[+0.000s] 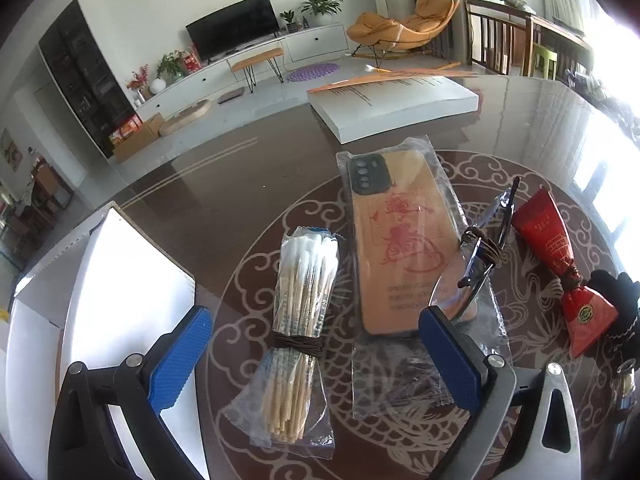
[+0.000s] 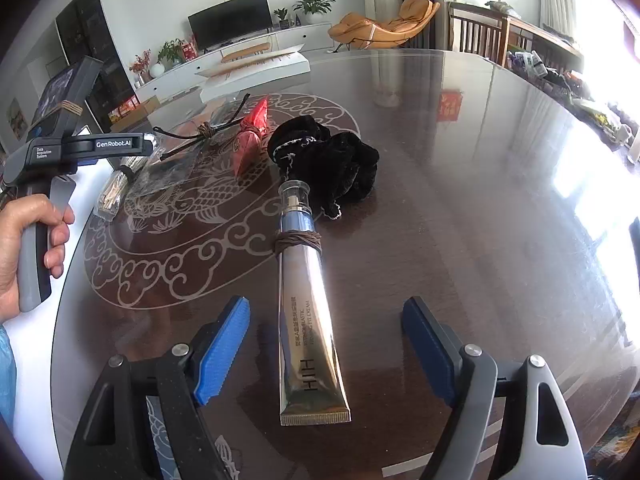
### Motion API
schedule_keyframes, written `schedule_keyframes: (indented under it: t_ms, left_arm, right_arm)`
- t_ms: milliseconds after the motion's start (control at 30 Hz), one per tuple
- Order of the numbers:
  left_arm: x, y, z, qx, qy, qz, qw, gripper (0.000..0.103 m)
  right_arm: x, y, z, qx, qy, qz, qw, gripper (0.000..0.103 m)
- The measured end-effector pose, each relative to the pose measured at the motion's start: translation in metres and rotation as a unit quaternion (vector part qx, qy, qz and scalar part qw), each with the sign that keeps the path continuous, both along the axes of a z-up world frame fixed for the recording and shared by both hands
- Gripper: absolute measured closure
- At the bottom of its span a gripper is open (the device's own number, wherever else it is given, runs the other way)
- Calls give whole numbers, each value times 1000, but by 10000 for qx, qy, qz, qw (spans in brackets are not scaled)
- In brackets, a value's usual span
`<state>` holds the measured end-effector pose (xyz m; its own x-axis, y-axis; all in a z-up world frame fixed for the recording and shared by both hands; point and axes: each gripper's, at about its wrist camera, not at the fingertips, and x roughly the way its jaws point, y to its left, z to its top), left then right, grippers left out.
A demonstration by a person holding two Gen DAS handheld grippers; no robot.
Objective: Organize objects
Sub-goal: 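Lift the gold tube with the right gripper while the left gripper grasps the bagged cotton swab bundle, then carry the swab bundle and gold tube over to the white organizer box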
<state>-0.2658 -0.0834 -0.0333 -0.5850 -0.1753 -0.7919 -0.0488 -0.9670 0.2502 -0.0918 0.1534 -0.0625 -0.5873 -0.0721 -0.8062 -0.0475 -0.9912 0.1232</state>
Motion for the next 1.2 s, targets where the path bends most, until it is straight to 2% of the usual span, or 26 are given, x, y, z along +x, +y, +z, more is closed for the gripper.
schedule_keyframes:
  t_ms: [33,100,167,233,267,333,367,400,433,467,567,700,833,933,1033,1067,1100,1133,1167,1200]
  left_arm:
    - [-2,-1,-3,8,-33,30,10000,0]
    - [-6,-10,-8,303,-128,204,9992,0]
    - [-9,-26,-13,929,-201,435,9945,0]
    - [-10,-43,-20,1675,-243,656,9834,0]
    - [-10,-49,-23,1934,-289,741,9779,4]
    - [-6,-51,-24,1945,-145,772,9778,20]
    - [-4,-50,-25,1814,-71,771,9803,34]
    - [-2,-51,-24,1932,-19,721,9785,56]
    - [-1,-53,-25,1973,-53,818,9769,69]
    - [0,-55,-25,1936,-33,904,9769,74]
    - [8,-52,-26,1625,-42,1013,9815,74]
    - [40,-33,-27,1136,-79,972,9887,74]
    - [99,-16,-27,1313,-44,998,9863,75]
    - [147,13,-28,1317,-39,656,9891,75]
    - [180,41,-28,1325,-163,55,9910,74]
    - [185,48,-28,1306,-218,-152,9911,69]
    - [188,54,-28,1247,-292,-313,9913,55]
    - [190,55,-28,1183,-378,-406,9914,45]
    - [191,54,-30,1137,-444,-412,9917,27]
    - [191,51,-31,1122,-475,-374,9918,19]
  right_arm:
    - [0,0,0,-3,1,0,10000,23]
    - [0,0,0,-5,0,2,10000,23]
    - [0,0,0,-17,3,-1,10000,23]
    - [0,0,0,-35,8,-8,10000,23]
    - [0,0,0,-37,9,-8,10000,23]
    - [0,-1,0,-29,9,-6,10000,23]
    - [0,0,0,-28,9,-6,10000,23]
    - [0,0,0,-28,11,-6,10000,23]
    - [0,0,0,-34,8,-9,10000,23]
    - [0,0,0,-35,10,-9,10000,23]
    - [-1,0,-1,-54,12,-11,10000,23]
    - [-1,1,-1,-43,8,-7,10000,23]
    - [-1,0,-1,-40,2,-7,10000,23]
    - [0,1,-1,-75,4,-11,10000,22]
    - [2,2,-1,-109,2,-13,9999,21]
    - [2,2,-1,-129,1,-16,9999,21]
    - [2,4,0,-163,3,-24,9999,21]
    - [3,5,0,-223,10,-43,9997,21]
    - [3,8,0,-290,19,-70,9996,21]
    - [4,10,1,-356,29,-102,9993,21]
